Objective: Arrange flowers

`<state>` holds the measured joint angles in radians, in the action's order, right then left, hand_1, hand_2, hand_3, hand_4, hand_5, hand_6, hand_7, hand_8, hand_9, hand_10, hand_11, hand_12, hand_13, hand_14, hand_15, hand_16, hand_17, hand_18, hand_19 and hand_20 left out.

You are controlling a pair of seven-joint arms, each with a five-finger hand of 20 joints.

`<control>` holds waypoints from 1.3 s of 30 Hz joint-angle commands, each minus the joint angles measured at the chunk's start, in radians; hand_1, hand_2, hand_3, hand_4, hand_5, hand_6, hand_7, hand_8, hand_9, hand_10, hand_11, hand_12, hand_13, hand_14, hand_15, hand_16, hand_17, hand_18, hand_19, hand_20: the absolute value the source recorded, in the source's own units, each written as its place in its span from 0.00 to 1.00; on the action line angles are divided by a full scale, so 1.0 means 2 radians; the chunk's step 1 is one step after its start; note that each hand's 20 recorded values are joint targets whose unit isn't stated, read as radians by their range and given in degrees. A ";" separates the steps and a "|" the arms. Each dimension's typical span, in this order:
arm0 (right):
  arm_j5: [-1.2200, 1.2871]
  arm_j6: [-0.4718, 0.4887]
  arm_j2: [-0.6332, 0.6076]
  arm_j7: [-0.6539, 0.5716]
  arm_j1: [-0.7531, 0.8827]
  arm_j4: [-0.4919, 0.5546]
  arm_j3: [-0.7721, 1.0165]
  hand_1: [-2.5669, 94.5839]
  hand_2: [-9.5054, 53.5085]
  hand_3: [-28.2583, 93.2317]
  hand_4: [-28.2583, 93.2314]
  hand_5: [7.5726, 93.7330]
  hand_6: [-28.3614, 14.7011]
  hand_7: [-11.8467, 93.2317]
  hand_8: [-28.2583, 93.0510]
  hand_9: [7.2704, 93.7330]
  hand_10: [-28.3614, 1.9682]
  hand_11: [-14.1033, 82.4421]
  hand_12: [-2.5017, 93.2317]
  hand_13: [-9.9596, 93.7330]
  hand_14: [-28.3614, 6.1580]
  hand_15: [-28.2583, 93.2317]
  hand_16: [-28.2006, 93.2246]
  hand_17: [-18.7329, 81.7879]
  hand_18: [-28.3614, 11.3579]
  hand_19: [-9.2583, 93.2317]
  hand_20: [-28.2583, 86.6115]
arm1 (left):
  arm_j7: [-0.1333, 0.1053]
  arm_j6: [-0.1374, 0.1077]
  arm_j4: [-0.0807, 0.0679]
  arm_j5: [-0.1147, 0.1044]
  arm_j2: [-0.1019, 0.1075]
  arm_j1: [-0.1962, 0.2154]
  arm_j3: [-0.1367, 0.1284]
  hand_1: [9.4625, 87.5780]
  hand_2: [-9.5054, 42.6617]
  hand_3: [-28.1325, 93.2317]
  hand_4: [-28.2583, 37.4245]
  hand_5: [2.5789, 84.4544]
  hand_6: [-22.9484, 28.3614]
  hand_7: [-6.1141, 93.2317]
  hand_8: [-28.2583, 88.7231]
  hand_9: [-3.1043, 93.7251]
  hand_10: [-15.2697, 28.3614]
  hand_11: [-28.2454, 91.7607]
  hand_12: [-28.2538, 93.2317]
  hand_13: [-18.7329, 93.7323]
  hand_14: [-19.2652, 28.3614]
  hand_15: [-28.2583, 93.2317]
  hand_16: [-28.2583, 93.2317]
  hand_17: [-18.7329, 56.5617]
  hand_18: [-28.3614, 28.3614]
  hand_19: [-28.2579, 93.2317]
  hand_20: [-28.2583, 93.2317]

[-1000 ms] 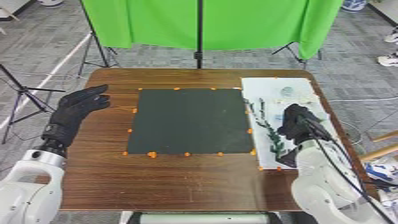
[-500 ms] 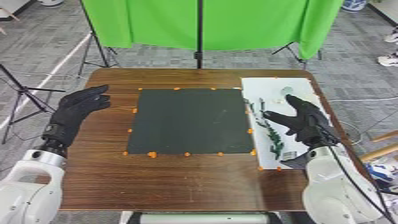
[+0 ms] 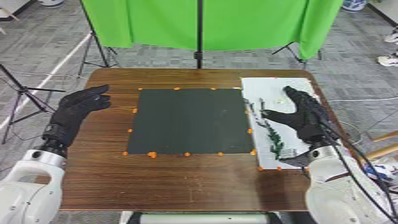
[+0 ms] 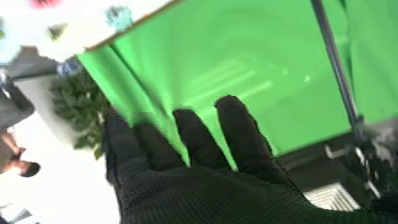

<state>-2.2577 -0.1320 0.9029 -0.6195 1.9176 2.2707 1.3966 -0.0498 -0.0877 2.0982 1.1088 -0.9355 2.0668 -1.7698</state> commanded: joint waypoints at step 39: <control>-0.030 0.212 0.021 -0.141 -0.104 -0.090 -0.089 0.46 0.00 0.66 0.08 0.70 0.34 0.19 0.18 0.87 0.25 0.27 0.17 1.00 0.74 0.57 0.35 0.94 0.68 1.00 0.00 | 0.010 -0.001 0.008 0.011 0.001 0.011 -0.005 0.29 0.16 0.72 0.18 0.50 0.56 0.16 0.20 0.47 0.70 0.38 0.34 0.48 0.82 0.42 0.23 0.34 0.72 0.34 0.36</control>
<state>-2.2956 0.2892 0.9425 -0.8721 1.7074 2.1155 1.2292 -0.0436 -0.0886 2.1100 1.1259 -0.9328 2.0767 -1.7762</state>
